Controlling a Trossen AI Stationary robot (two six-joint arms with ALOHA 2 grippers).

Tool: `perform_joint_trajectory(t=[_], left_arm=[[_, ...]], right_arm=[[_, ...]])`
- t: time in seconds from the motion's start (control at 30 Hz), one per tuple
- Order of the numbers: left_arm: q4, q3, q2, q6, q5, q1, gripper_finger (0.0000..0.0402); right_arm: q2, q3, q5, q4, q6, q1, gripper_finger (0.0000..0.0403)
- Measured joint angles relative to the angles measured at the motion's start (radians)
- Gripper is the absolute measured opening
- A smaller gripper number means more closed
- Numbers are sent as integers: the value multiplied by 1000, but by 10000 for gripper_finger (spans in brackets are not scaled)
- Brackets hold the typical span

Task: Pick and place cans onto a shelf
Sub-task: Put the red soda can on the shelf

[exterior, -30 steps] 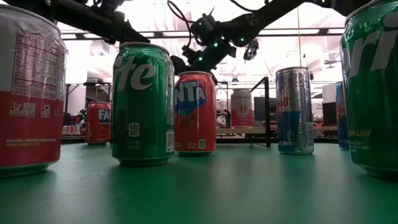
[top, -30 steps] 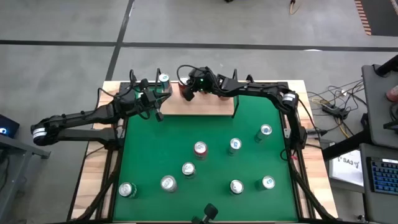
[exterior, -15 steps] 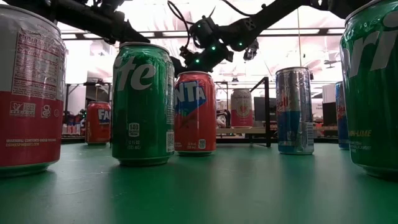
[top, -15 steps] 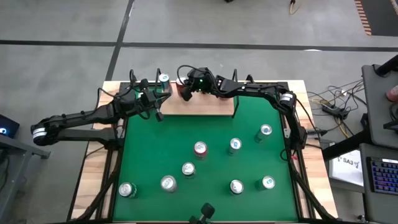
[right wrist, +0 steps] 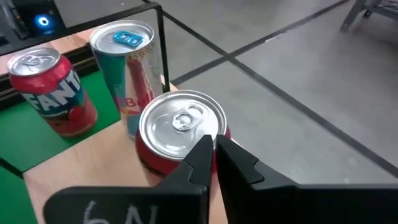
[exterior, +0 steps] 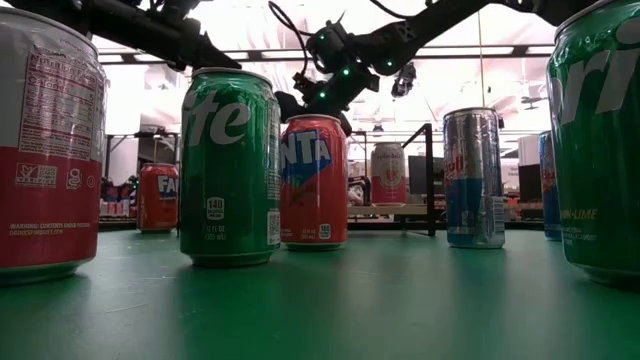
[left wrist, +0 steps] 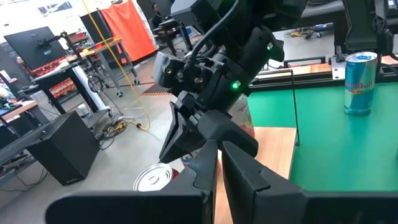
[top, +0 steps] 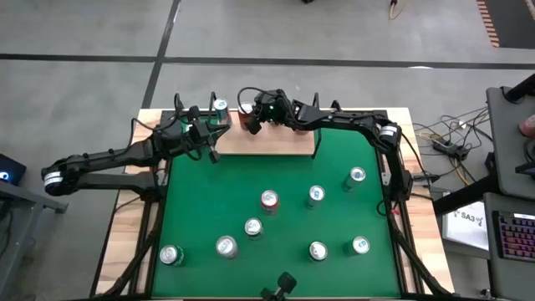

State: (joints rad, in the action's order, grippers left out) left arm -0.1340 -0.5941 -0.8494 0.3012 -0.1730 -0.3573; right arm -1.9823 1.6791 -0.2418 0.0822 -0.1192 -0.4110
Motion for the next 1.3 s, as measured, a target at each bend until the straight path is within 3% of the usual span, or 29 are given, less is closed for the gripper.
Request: perform_joint_trajectory(t=[0.23, 0.33, 0.43, 0.63, 0.87, 1.07, 1.3], left_arm=[[5, -14, -30, -42, 5, 0, 5], [83, -81, -69, -69, 80, -1, 1], [217, -194, -124, -75, 135, 0, 1], [483, -466, -301, 14, 133, -20, 0], [741, -716, -536, 147, 132, -121, 0], [810, -839, -718, 182, 131, -227, 0], [810, -879, -819, 175, 131, -292, 0]], right_arm=[[4, 0, 12, 13, 24, 3, 12], [56, 0, 21, 76, 38, 7, 12], [135, 1, 54, 153, 51, 10, 12], [284, 1, 67, 379, 67, 26, 12], [437, -2, 66, 593, 60, 63, 12], [514, -20, 67, 647, 55, 123, 12], [542, -54, 61, 646, 45, 172, 12]])
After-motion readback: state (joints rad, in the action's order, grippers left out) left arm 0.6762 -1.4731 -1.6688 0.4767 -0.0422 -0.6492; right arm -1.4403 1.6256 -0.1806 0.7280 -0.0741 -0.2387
